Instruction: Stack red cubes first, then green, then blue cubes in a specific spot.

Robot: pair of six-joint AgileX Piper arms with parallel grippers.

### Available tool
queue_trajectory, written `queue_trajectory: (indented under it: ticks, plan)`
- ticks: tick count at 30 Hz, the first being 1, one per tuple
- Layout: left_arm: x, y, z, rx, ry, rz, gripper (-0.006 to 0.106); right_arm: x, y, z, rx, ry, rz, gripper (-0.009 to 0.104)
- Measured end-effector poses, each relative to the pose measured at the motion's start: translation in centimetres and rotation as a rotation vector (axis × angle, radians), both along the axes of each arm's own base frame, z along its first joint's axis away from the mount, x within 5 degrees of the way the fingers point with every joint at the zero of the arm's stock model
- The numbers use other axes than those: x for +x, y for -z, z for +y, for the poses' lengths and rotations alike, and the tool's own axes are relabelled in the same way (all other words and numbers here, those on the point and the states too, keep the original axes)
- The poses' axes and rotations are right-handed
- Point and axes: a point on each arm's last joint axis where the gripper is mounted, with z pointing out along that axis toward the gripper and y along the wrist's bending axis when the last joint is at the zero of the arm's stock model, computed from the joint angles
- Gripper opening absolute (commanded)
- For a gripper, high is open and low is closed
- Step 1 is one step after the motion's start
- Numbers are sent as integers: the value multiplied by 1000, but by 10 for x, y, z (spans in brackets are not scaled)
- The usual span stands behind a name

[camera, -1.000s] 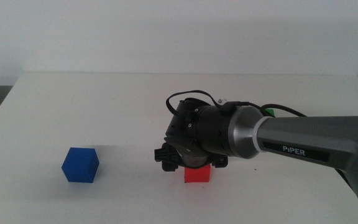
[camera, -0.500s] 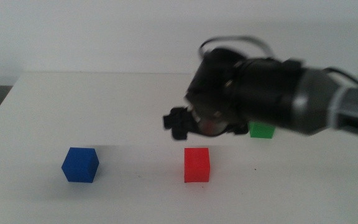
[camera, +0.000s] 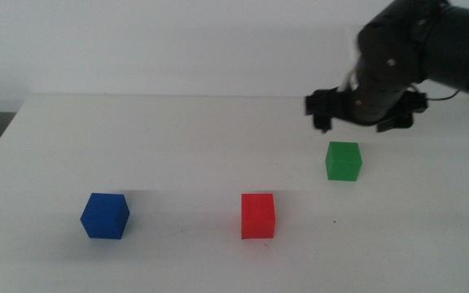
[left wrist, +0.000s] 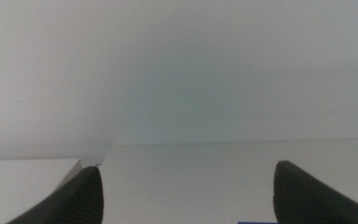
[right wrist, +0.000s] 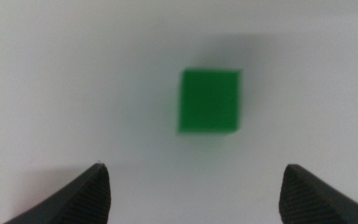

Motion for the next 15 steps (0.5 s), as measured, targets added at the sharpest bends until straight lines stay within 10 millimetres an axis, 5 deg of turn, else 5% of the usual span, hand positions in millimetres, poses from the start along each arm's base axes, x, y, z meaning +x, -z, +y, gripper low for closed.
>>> queue_trajectory:
  ticks: [8, 15]
  plan:
    - [0, 0, 0, 0, 0, 0, 94, 22, 2, -34, 56, 24, -16, 82]
    - [0, 0, 0, 0, 0, 0, 94, 39, 29, -42, 60, 18, 40, 82]
